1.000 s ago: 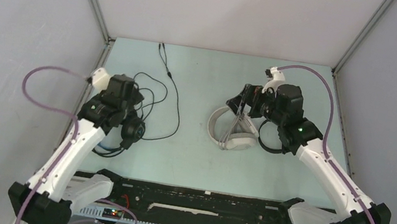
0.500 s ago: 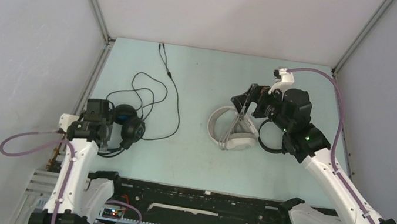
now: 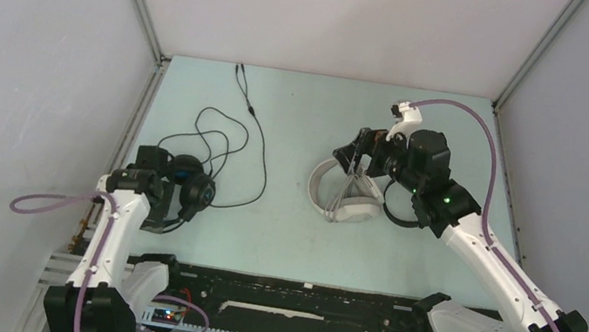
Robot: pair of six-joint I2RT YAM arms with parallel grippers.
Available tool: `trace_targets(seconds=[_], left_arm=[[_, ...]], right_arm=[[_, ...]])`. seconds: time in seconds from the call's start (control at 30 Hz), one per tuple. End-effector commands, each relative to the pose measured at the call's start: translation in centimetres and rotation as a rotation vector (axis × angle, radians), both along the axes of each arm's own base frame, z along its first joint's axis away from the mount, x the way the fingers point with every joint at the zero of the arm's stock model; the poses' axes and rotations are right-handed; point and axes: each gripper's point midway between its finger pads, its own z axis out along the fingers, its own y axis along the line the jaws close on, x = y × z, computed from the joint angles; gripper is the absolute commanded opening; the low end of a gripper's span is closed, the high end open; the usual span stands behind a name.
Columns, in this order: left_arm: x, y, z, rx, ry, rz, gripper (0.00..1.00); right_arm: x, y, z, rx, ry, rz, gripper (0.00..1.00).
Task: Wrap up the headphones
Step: Pick up the headphones from the corner of the board.
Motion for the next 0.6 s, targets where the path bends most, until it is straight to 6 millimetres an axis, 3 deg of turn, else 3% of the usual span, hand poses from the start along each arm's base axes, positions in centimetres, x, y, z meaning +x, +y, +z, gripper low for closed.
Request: trace_targets(seconds=[0.0, 0.2, 0.3, 0.57], left_arm=[[-0.5, -0.6, -1.2, -0.048, -0.022, 0.059, 0.74], [0.1, -1.5, -3.7, -0.105, 0.017, 0.057, 0.73], [0.6, -1.4, -3.9, -0.102, 0.034, 0.052, 0.68], [2.0, -0.1, -2.0, -0.024, -0.044, 0.024, 0.03]], right_arm=[[0.4, 0.7, 3.0, 0.041, -0.088, 0.025, 1.00], [0.2, 0.7, 3.6, 0.054, -0.103, 0.026, 1.00], [0.1, 0.5, 3.8, 0.054, -0.109, 0.025, 1.00], [-0.1, 0.4, 3.3, 0.033, -0.102, 0.032, 1.00]])
